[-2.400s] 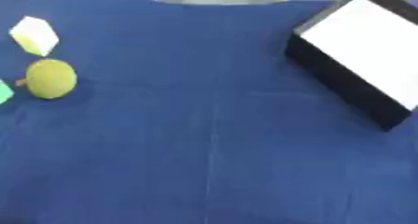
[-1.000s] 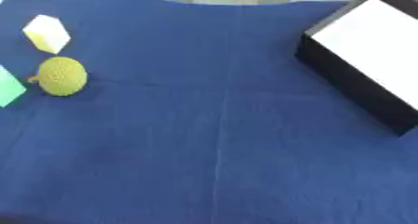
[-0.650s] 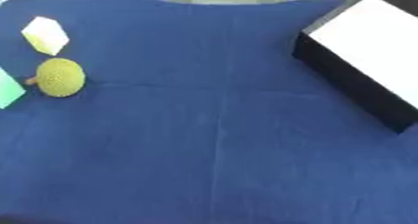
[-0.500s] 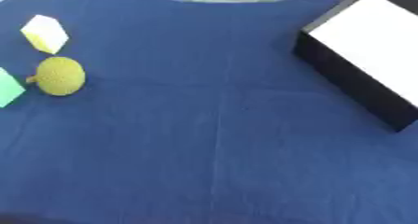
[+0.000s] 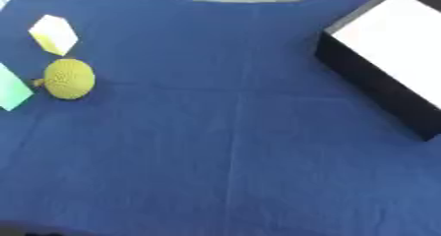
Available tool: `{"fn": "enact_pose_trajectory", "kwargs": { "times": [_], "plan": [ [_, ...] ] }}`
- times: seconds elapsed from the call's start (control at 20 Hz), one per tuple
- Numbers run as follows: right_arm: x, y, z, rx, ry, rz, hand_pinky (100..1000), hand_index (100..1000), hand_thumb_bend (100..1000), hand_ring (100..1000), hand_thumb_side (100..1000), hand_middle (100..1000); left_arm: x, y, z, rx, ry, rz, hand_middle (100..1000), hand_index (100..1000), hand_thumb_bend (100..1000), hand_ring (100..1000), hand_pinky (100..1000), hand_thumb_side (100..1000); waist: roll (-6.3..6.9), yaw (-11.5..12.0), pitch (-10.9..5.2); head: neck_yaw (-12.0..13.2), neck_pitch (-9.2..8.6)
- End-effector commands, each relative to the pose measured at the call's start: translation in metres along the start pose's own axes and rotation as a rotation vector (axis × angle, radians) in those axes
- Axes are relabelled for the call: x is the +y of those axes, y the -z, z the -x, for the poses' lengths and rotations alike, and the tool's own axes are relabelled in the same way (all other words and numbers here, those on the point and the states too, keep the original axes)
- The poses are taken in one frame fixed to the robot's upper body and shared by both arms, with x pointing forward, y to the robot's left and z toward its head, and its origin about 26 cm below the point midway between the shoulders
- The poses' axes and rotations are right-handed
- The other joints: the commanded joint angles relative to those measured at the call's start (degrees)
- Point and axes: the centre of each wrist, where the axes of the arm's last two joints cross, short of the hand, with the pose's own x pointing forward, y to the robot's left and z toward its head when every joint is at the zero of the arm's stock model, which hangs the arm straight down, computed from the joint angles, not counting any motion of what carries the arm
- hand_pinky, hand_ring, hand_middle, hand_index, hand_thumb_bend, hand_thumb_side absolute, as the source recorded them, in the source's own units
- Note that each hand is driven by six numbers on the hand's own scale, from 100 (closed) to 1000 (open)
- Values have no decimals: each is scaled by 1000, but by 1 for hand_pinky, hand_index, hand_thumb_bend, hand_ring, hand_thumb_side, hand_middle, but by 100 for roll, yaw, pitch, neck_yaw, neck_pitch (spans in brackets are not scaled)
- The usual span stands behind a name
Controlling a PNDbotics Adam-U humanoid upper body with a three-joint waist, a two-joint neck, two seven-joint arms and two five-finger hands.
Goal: Pick up the objects with one hand, pass them to the other hand, and then place them into the box on the other side of the table.
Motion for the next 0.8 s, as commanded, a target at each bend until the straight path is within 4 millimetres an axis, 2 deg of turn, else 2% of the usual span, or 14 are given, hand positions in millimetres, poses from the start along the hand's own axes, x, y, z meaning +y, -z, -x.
{"fn": "enact_pose_trajectory", "kwargs": {
  "times": [0.05, 0.65, 0.8],
  "plan": [
    [-5, 7, -16, -46, -45, -17, 882, 879, 100, 1000, 329, 891, 32, -8, 2, 45, 75, -16, 741, 841, 844, 809, 810, 345, 17, 17, -13, 78, 2],
    [-12, 11, -19, -82, -52, -31, 881, 877, 100, 1000, 312, 887, 27, 4, 4, 132, 169, 106, 754, 819, 869, 818, 836, 355, -19, 5, -43, 111, 25],
    [-11, 12, -18, -85, -60, -54, 880, 876, 100, 1000, 308, 886, 17, 11, 4, 147, 190, 179, 756, 815, 873, 820, 844, 371, -56, 5, -64, 130, 5]
  ]
}}
